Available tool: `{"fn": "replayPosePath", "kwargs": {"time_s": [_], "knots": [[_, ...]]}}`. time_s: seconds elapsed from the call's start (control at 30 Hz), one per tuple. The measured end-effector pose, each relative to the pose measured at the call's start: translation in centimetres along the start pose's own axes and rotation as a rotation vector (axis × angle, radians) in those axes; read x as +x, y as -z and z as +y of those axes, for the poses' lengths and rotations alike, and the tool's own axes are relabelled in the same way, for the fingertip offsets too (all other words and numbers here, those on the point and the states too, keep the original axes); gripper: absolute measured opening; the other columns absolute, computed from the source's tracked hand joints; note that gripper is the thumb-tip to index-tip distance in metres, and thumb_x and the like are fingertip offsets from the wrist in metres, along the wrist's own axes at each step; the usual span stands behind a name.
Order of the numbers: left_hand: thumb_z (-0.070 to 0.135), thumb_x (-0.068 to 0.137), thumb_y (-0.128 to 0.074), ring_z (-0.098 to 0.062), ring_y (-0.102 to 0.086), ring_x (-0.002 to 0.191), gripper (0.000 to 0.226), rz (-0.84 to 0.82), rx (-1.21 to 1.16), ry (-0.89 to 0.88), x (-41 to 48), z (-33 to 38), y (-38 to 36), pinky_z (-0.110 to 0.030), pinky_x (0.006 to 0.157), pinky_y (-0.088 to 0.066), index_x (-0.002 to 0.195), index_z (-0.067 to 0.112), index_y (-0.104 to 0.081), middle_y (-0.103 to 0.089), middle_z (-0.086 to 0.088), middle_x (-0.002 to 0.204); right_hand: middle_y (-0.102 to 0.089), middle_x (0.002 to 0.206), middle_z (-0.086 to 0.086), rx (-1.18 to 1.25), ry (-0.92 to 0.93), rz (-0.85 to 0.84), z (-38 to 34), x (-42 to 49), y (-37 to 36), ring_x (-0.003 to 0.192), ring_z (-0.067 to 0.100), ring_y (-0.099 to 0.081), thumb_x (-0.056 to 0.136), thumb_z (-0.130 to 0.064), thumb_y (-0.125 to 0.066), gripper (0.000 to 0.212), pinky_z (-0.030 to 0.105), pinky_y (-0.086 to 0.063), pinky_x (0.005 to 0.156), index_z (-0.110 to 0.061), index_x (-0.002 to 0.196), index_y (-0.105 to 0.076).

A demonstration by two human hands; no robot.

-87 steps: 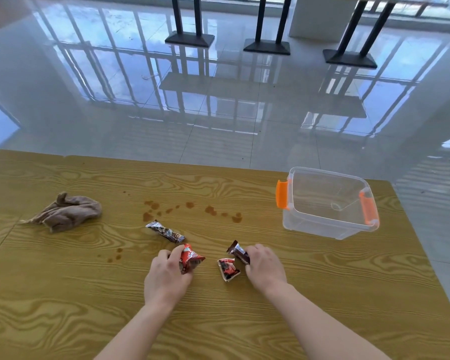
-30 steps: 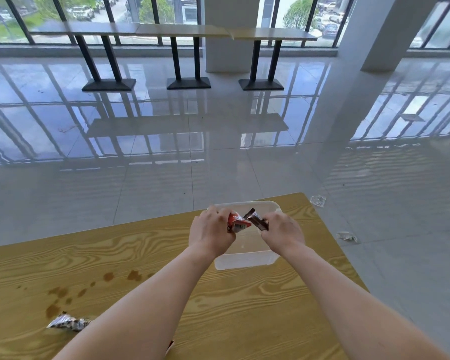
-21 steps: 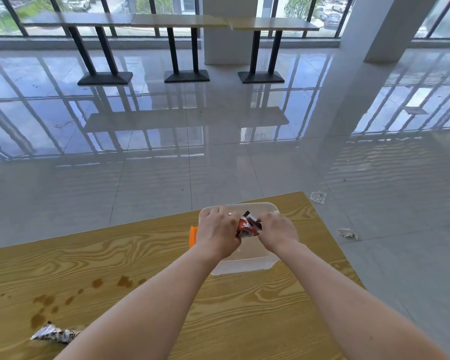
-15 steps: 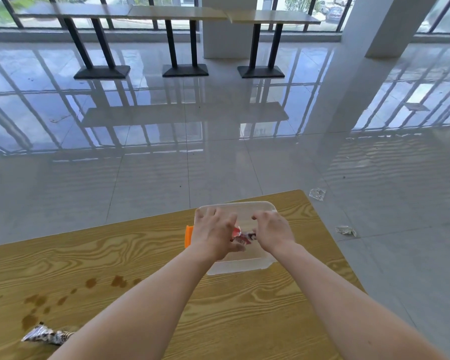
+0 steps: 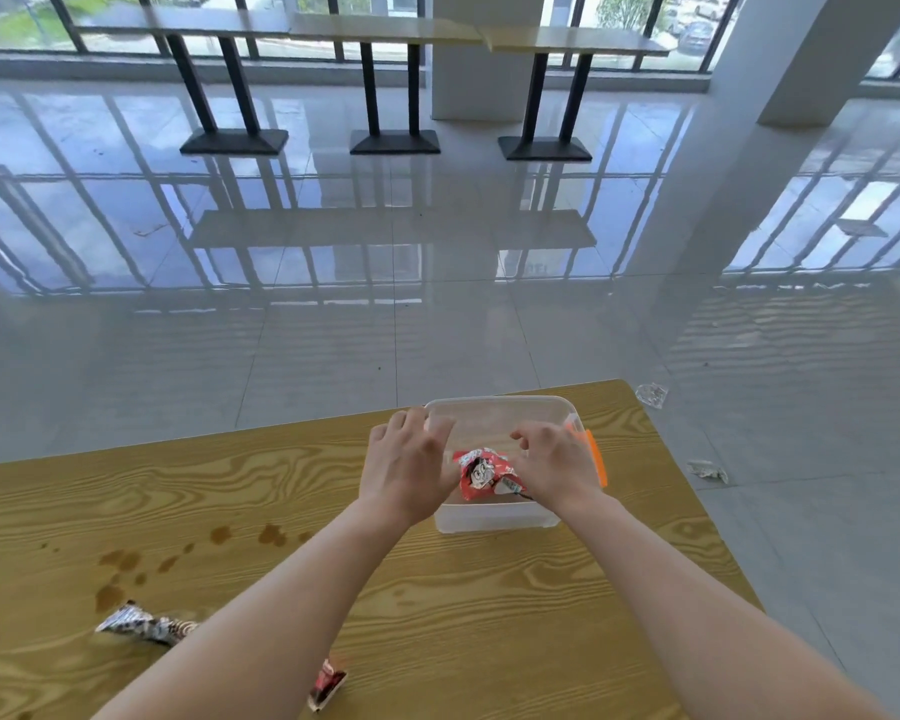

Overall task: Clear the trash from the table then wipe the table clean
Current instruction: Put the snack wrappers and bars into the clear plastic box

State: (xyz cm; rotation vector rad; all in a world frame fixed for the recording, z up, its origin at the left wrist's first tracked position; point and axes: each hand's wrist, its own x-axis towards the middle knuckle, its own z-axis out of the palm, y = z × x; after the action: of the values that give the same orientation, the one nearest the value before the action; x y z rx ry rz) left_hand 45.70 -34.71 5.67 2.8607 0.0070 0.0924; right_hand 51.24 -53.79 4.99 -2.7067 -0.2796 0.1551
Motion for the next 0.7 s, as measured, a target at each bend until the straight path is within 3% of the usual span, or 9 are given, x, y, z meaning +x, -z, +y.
{"fn": "replayPosePath", "kwargs": {"time_s": [0.17,0.37,0.53,0.7], "knots": [[0.049,0.088,-0.056,-0.025,-0.049,0.118,0.055,0.033,-0.024,0.077,-3.1,-2.7,2.1,-0.04,0.097,-0.039,0.139,0.03,-0.048,-0.053,-0.004,0.126,-0.07,0.113,0.003,0.07,0.05,0.021,-3.4,-1.5,0.1,0.108,0.023,-0.062,0.089,-0.027,-0.063,0.034,0.035,-0.048,0.089,-0.018,0.122,-0.066],[0.039,0.085,-0.061,-0.026,-0.048,0.124,0.06,0.039,-0.047,0.222,-9.3,-7.8,3.9,-0.042,0.097,-0.042,0.142,0.025,-0.047,-0.052,-0.007,0.135,-0.07,0.093,-0.001,0.155,0.216,0.042,-9.5,-4.9,-1.5,0.089,0.022,-0.064,0.083,-0.021,-0.066,0.022,0.034,-0.049,0.073,-0.016,0.104,-0.071],[0.035,0.087,-0.058,-0.024,-0.049,0.12,0.058,-0.053,0.007,0.349,-15.2,-13.1,3.8,-0.04,0.095,-0.044,0.143,0.025,-0.045,-0.052,-0.005,0.133,-0.07,0.105,0.001,0.141,0.354,-0.118,-14.0,-8.5,-6.3,0.097,0.019,-0.063,0.087,-0.027,-0.068,0.033,0.033,-0.051,0.081,-0.019,0.119,-0.067],[0.028,0.086,-0.054,-0.024,-0.048,0.117,0.058,-0.12,0.062,0.438,-19.2,-17.7,3.4,-0.039,0.095,-0.044,0.143,0.026,-0.044,-0.052,-0.003,0.129,-0.064,0.114,0.0,0.062,0.368,-0.299,-16.9,-11.4,-11.1,0.105,0.019,-0.059,0.09,-0.031,-0.062,0.038,0.031,-0.05,0.085,-0.021,0.126,-0.062]]}}
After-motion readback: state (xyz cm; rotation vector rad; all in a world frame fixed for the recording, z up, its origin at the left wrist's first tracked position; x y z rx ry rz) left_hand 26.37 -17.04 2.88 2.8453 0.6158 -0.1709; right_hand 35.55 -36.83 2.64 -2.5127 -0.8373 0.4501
